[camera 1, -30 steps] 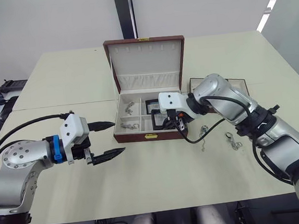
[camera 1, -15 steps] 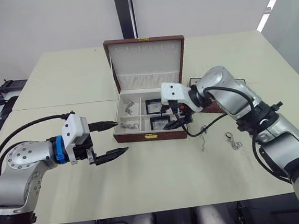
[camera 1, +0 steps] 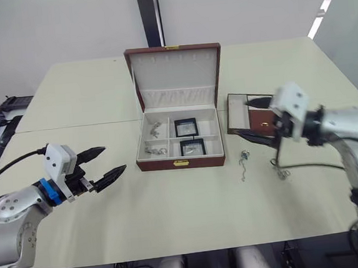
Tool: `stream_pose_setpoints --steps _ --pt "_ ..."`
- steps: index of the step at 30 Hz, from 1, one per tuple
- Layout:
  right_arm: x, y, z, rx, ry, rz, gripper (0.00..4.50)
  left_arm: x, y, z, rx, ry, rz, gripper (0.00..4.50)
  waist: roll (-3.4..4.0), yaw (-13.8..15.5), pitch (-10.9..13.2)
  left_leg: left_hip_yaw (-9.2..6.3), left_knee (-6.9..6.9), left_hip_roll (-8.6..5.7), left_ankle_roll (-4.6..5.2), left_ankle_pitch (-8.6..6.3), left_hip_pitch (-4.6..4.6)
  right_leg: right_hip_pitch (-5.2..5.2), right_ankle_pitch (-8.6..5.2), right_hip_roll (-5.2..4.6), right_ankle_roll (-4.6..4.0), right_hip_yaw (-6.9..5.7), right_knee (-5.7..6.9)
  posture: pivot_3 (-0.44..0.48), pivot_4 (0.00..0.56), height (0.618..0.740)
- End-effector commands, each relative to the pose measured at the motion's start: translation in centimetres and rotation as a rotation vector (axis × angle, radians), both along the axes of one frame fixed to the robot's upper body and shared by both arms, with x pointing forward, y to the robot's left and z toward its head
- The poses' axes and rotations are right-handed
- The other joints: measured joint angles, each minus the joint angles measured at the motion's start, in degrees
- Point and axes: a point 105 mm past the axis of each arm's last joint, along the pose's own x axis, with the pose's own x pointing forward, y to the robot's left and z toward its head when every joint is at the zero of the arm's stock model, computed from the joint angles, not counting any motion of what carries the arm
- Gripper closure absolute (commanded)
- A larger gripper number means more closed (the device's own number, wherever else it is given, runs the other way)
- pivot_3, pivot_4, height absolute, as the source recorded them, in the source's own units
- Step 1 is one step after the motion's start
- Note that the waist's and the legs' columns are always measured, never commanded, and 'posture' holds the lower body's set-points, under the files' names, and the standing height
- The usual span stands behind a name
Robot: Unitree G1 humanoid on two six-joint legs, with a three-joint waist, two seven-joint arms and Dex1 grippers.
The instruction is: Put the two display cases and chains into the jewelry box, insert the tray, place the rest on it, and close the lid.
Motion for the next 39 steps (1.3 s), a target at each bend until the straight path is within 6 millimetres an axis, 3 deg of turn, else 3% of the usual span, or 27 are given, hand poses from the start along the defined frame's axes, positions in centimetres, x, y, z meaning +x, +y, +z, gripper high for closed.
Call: stream_pose_setpoints --steps 1,5,8,11,17,26,39 --pt "-2.0 -3.0 1.1 0.034 -0.088 -0.115 0.22 -0.2 1.7 0.5 0.002 -0.079 0.109 0.0 -0.01 0.1 0.0 0.0 0.01 0.0 0.0 0.0 0.01 0.03 0.0 -0.01 0.0 0.0 0.0 0.0 0.15 0.74" --pt "-4.4 -8.2 -2.5 0.063 -0.028 -0.304 0.22 -0.4 3.3 -0.6 -0.041 -0.1 0.248 0.0 -0.07 0.2 0.0 0.02 0.01 0.01 0.03 -0.02 0.17 0.21 0.0 0.0 0.0 -0.01 -0.01 0.0 0.15 0.74" --pt "-5.5 -10.7 -4.2 0.07 -0.014 -0.399 0.22 -0.3 4.2 -1.0 -0.052 -0.113 0.318 0.0 -0.08 0.2 -0.1 0.04 0.0 0.01 0.24 -0.14 0.26 0.29 0.0 0.01 0.0 0.0 -0.02 0.0 0.15 0.74" --pt "-6.2 -12.7 -4.6 0.101 -0.038 -0.497 0.22 -0.1 5.0 -0.8 -0.062 -0.133 0.393 0.0 -0.07 -0.1 -0.1 0.09 0.0 0.02 0.24 -0.14 0.33 0.29 0.0 0.03 0.0 0.1 0.05 0.0 0.15 0.74" --pt "-7.0 -14.9 -6.2 0.038 -0.065 -0.567 0.22 -0.2 4.7 -0.2 -0.04 -0.153 0.403 0.0 -0.07 -0.1 -0.1 0.11 -0.01 0.06 0.23 -0.13 0.34 0.28 0.0 0.11 0.0 0.15 0.04 0.0 0.15 0.74" --pt "-5.9 -17.7 -6.1 0.071 -0.104 -0.674 0.22 -0.2 4.8 -0.2 -0.035 -0.178 0.446 0.0 -0.02 -0.1 -0.1 0.17 -0.01 0.05 0.22 -0.13 0.35 0.28 0.0 0.1 0.0 0.23 0.04 0.0 0.15 0.74" --pt "-5.2 -19.0 -6.2 0.043 -0.109 -0.701 0.22 -1.0 6.3 -0.5 -0.022 -0.155 0.49 0.0 -0.01 -0.1 -0.1 0.22 0.0 0.04 0.23 -0.13 0.35 0.28 0.0 0.1 0.0 0.27 0.04 0.0 0.15 0.74"
